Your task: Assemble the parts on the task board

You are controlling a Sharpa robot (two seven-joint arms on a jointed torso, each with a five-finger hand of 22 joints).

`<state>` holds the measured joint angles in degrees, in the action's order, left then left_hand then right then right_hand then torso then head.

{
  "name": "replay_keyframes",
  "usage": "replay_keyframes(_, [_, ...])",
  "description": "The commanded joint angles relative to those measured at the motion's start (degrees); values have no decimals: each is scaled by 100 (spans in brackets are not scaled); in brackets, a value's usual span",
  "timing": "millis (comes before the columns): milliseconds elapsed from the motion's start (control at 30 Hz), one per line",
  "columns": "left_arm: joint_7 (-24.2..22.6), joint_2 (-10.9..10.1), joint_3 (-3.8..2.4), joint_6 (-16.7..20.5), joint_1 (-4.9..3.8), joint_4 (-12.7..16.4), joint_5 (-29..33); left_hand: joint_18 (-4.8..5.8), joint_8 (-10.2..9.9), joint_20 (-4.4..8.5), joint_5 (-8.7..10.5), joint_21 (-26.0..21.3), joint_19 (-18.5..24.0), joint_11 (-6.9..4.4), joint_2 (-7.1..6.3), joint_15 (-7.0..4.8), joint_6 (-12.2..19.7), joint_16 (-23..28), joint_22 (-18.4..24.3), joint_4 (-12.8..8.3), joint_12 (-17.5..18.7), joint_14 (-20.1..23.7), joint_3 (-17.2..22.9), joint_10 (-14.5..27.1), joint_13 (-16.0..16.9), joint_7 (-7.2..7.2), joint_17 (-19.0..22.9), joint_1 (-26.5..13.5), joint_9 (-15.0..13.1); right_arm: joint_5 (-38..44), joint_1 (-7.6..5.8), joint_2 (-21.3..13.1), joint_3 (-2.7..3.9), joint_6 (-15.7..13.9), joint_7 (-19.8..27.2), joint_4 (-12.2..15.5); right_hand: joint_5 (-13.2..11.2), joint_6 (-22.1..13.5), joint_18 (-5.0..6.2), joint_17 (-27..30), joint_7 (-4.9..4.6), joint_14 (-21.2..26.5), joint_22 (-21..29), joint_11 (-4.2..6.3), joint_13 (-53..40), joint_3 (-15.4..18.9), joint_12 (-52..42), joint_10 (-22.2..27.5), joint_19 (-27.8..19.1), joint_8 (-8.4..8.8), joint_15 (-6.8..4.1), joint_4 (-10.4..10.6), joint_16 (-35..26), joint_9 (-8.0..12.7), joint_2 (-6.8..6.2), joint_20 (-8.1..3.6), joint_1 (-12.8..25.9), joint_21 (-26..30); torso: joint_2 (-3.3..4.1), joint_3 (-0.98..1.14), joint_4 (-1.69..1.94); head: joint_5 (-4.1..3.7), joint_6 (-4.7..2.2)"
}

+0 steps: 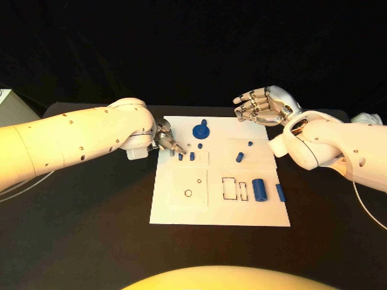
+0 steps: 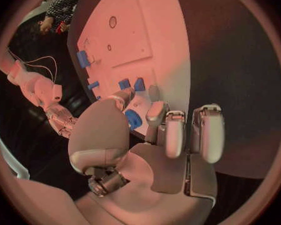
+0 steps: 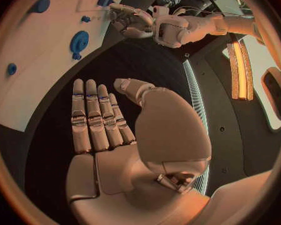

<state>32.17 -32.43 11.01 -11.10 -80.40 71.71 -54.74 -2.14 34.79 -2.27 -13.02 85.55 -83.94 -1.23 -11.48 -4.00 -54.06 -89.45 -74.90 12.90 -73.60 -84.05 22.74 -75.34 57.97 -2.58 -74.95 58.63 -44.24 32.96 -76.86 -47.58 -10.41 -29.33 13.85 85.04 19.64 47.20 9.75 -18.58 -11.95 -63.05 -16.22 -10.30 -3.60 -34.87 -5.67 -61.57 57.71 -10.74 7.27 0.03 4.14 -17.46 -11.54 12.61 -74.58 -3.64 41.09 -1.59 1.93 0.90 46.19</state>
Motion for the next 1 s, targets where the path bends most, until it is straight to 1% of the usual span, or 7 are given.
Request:
replay_keyframes(33, [-160,-41,-38,172,1,53,124,49,-6,23,34,-33,-205,12,-17,-27,10,22,-999,45,23,-557,-11,34,14,-27,-1382,57,3,12,4,0,2,84,43,5,16,-37,64,6,-230,21,7,0,2,20,29,23,3,25,2,-1,-27,5,31,46,43,2,0,1,-3,-5,-7])
replay_keyframes(300, [-831,-190,-122,546,8,175,875,13,-17,12,100,-144,-114,41,-57,-7,105,63,-886,227,178,-535,-179,205,-245,-62,-1317,134,2,12,8,-5,2,83,46,5,16,-35,65,12,-232,20,21,-1,1,22,30,21,5,25,3,1,-25,5,34,47,45,1,2,0,3,-31,-25])
replay_keyframes(567, [-1787,-282,-121,1176,35,257,1354,-152,-31,-108,121,-701,347,230,10,156,590,425,-354,374,834,-305,-605,1142,-1344,-260,-781,350,13,12,11,-11,2,80,47,6,16,-35,65,12,-232,20,21,-1,1,22,30,21,5,25,3,1,-25,5,34,47,45,1,-6,4,8,-38,-54])
replay_keyframes(600, [-1906,-291,-114,1227,41,265,1368,-354,-138,-193,75,-1485,1008,354,84,270,900,997,364,350,1432,137,-579,1935,-2140,-388,-34,621,74,12,11,-11,2,80,46,7,16,-35,65,12,-232,20,21,-1,1,22,30,21,5,25,3,1,-25,5,34,47,45,1,-7,4,6,-38,-63])
replay_keyframes(700, [-2245,-313,-98,1398,67,286,1346,-523,-243,-318,-14,-2247,1588,479,184,396,1176,1503,1009,345,1623,602,-487,2257,-2290,-517,595,1056,200,12,13,-14,2,77,43,7,21,-33,67,23,-231,18,43,0,1,16,31,19,11,27,0,-7,-22,5,45,46,29,-2,-7,4,5,-44,-79])
replay_keyframes(767, [-2620,-328,-86,1679,110,304,1178,-822,-458,-492,0,-3870,2742,687,115,572,1432,2702,2343,221,2188,1752,-74,2707,-2734,-710,1999,1710,502,12,14,-19,2,72,39,6,23,-32,68,27,-230,18,50,1,1,12,32,19,14,27,-1,-14,-21,5,48,45,19,-3,-9,1,11,-60,-95])
replay_keyframes(1000, [-3605,-259,-46,2565,301,277,182,-825,-619,-548,11,-4229,2831,747,-129,635,1448,3168,2539,-300,2859,2470,569,3023,-3430,-749,2749,2566,1012,16,19,-30,2,63,39,4,26,-30,69,34,-228,17,63,3,1,5,34,19,18,27,-3,-28,-20,5,52,43,1,-5,0,-4,7,-83,-158])
